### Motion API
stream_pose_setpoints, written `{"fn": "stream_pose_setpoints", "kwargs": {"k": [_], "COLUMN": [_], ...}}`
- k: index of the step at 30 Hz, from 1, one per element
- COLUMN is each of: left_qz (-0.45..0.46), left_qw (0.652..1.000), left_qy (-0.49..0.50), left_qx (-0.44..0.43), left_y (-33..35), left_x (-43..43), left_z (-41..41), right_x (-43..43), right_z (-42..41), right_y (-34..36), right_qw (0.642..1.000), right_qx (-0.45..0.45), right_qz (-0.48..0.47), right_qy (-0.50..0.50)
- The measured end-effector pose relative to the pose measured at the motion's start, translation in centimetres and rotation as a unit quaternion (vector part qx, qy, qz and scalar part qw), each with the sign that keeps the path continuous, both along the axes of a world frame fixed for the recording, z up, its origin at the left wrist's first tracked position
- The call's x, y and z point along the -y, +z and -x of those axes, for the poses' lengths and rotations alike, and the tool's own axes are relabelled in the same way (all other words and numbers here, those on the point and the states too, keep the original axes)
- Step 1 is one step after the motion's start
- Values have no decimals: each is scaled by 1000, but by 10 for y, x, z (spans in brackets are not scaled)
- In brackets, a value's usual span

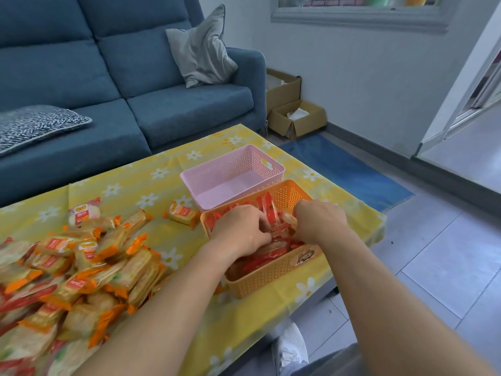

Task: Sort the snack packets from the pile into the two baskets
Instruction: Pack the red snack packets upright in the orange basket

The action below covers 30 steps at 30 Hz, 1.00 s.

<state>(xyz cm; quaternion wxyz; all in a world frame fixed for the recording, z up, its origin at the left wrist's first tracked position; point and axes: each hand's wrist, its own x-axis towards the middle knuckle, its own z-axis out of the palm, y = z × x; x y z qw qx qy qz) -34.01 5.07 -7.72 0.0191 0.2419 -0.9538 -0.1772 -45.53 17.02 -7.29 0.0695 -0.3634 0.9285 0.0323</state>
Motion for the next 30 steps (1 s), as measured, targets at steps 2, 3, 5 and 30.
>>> {"fn": "stream_pose_setpoints", "kwargs": {"k": [2, 3, 5, 30], "left_qz": [-2, -4, -30, -76], "left_qw": [1000, 1000, 1000, 978], "left_qy": [-1, -2, -2, -10], "left_qx": [0, 2, 1, -194], "left_y": [-1, 0, -1, -7], "left_x": [2, 2, 2, 7], "left_z": [-2, -3, -5, 27], "right_x": [4, 6, 7, -9], "right_z": [-4, -4, 0, 20], "right_y": [-3, -4, -1, 18], "right_qw": [1000, 999, 991, 844], "right_qx": [-26, -28, 6, 150], "right_qz": [-4, 18, 111, 481], "right_qy": [-13, -29, -71, -181]}}
